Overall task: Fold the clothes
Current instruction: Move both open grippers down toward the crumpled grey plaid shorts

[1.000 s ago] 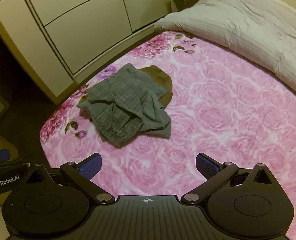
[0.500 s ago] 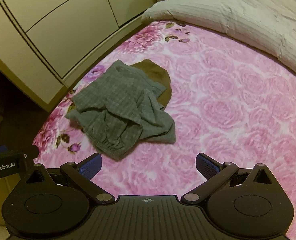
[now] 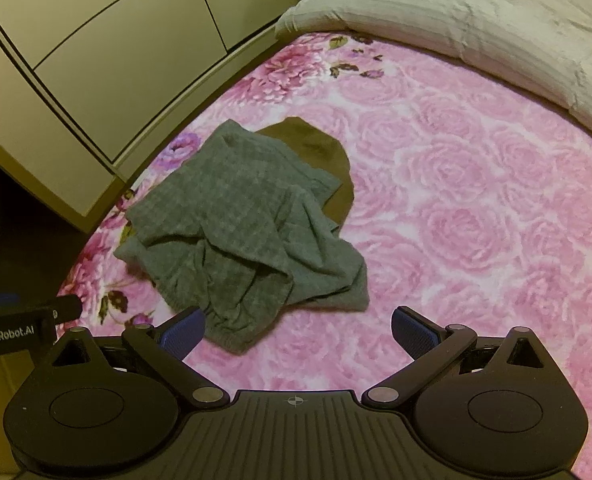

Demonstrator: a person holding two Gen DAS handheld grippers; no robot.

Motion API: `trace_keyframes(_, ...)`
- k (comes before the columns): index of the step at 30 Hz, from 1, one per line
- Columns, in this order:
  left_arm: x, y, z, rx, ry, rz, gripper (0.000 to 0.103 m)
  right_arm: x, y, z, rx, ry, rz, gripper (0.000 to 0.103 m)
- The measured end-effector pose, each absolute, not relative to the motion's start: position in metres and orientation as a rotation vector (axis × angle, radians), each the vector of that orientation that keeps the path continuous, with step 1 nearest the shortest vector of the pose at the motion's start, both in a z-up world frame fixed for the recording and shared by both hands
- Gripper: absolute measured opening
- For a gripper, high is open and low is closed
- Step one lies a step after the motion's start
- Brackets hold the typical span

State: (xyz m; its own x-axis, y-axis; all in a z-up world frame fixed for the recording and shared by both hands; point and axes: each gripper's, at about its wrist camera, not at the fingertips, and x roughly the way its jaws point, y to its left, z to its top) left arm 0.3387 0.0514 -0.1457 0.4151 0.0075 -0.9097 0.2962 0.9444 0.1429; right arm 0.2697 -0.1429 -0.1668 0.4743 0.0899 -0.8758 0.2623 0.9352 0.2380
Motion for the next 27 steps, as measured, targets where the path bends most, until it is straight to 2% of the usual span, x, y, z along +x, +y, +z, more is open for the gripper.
trace_keyframes(7, 0.361, 0.060, -0.175, 0.309, 1.178, -0.203, 0.074, 0.283, -0.139, -0.197, 0.393, 1.076, -0.089, 0.102)
trace_keyframes(8, 0.363, 0.062, -0.180, 0.306, 1.187, -0.208, 0.073, 0.285, -0.138, -0.202, 0.400, 1.074, -0.084, 0.092)
trace_keyframes(9, 0.365, 0.063, -0.184, 0.303, 1.195, -0.212, 0.073, 0.287, -0.138, -0.208, 0.410, 1.077, -0.078, 0.087)
trace_keyframes(14, 0.380, 0.069, -0.206, 0.281, 1.230, -0.241, 0.068, 0.293, -0.139, -0.237, 0.509, 1.091, -0.072, 0.083)
trace_keyframes(17, 0.388, 0.069, -0.217, 0.268, 1.247, -0.262, 0.065, 0.295, -0.142, -0.257, 0.593, 1.094, -0.071, 0.065)
trace_keyframes(27, 0.408, 0.064, -0.246, 0.268, 1.281, -0.297, 0.065, 0.303, -0.155, -0.326, 0.859, 1.142, -0.110, 0.063)
